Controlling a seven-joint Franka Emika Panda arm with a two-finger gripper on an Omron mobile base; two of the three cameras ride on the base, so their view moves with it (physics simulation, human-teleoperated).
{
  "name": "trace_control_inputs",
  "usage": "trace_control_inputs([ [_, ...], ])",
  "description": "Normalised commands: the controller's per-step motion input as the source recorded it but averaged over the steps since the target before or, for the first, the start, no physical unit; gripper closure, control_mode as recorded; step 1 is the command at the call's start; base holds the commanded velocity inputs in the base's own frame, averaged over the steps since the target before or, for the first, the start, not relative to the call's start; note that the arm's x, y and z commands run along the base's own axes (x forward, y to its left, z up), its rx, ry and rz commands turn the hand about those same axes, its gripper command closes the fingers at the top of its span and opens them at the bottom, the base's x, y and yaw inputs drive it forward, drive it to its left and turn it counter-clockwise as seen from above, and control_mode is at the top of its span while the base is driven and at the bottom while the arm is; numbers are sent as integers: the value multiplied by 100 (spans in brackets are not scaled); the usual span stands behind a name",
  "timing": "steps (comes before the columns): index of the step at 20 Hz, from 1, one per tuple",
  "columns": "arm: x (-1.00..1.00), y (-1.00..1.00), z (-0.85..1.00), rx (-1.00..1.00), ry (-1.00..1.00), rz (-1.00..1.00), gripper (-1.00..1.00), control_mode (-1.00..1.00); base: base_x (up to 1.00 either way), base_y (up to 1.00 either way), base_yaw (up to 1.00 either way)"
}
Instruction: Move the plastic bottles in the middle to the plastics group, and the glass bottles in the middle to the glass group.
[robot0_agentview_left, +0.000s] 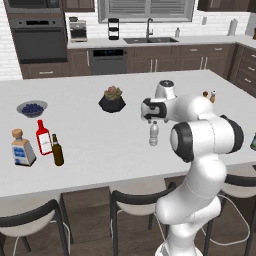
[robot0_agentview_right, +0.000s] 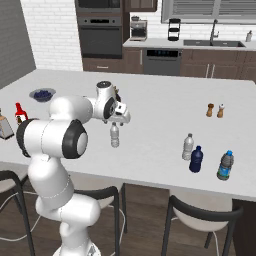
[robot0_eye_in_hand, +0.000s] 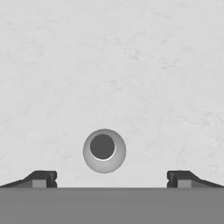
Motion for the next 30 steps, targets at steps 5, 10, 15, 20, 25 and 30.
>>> trace_control_inputs([
  [5, 19, 4, -18, 0, 1, 0, -100, -100, 0, 0, 0],
  [10, 20, 1, -5, 0, 0, 0, -100, -100, 0, 0, 0],
  [15, 2, 0, -9, 0, 0, 0, -100, -100, 0, 0, 0],
  [20, 1, 0, -22, 0, 1, 0, -100, -100, 0, 0, 0],
  [25, 8, 0, -10, 0, 0, 0, -100, -100, 0, 0, 0],
  [30, 5, 1, -3, 0, 1, 0, 100, -100, 0, 0, 0],
])
